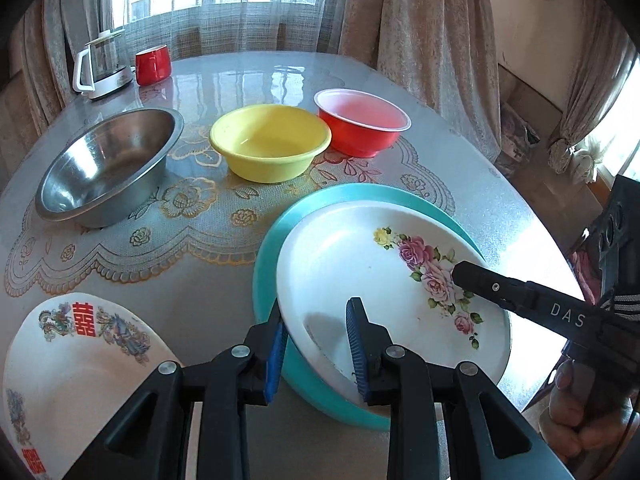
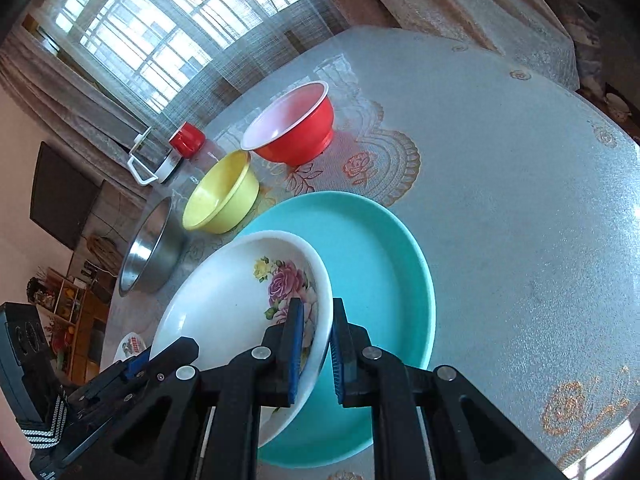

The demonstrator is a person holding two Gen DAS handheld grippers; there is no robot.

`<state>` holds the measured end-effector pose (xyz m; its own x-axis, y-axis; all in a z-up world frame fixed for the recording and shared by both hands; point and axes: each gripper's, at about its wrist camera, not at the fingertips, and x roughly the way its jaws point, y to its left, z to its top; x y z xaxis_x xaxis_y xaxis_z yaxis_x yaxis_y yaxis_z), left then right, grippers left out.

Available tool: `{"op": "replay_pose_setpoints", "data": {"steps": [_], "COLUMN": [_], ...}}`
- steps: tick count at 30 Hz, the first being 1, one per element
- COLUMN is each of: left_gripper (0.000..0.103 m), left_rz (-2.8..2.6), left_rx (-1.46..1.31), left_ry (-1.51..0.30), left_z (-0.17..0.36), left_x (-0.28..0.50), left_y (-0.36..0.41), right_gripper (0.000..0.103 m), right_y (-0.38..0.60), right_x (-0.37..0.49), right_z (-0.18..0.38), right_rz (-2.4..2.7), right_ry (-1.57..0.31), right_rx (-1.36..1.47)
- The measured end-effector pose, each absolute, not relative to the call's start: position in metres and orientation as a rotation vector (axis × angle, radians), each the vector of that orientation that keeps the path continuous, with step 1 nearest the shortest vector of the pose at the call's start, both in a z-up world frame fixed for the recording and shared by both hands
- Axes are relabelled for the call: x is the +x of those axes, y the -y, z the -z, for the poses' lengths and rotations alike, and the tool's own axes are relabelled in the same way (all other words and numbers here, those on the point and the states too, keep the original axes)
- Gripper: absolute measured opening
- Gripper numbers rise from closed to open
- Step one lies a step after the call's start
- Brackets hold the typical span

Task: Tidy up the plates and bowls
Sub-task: 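Carry the rose-pattern plate with both grippers and lower it onto the teal plate, then open both grippers and withdraw from the stacked plates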

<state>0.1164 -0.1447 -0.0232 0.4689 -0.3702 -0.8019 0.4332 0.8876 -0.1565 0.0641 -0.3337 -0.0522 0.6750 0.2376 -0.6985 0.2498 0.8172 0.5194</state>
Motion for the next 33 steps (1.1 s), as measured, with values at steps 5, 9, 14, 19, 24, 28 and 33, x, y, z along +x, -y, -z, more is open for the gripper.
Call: {"op": "replay_pose_setpoints", "data": {"steps": [5, 9, 14, 19, 24, 28, 33], "left_gripper": [0.031, 0.033, 0.034, 0.036, 0.045, 0.059, 0.068], "left_rz": [0.463, 0.450, 0.424, 0.366, 0.324, 0.318, 0.305], "left_rx": [0.124, 0.126, 0.161, 0.203, 0.209, 0.152, 0.124], "left_ry": [-0.995, -0.980, -0.955, -0.899, -0.844, -0.815, -0.756], "left_z": [0.040, 0.042, 0.041, 0.039, 0.033, 0.026, 0.014], "left_x": [0.119, 0.119, 0.117, 0.110, 0.104, 0.102, 0.091], "left_y": [0.156, 0.158, 0.161, 0.160, 0.155, 0.146, 0.137], "right_gripper": [0.015, 0.015, 0.015, 0.020, 0.031, 0.033, 0.039], "right_y": [0.333, 0.327, 0.324, 0.325, 0.319, 0.320, 0.321], "right_x": [0.066, 0.067, 0.069, 0.069, 0.066, 0.062, 0.052], "right_z": [0.061, 0.059, 0.059, 0.058, 0.055, 0.050, 0.036], "right_rz": [0.057, 0.075, 0.092, 0.079, 0.090, 0.119, 0.174], "right_ry": [-0.852, -0.840, -0.832, -0.820, -0.815, -0.789, -0.719], "right_rx": [0.546, 0.472, 0.442, 0.461, 0.429, 0.421, 0.377]}}
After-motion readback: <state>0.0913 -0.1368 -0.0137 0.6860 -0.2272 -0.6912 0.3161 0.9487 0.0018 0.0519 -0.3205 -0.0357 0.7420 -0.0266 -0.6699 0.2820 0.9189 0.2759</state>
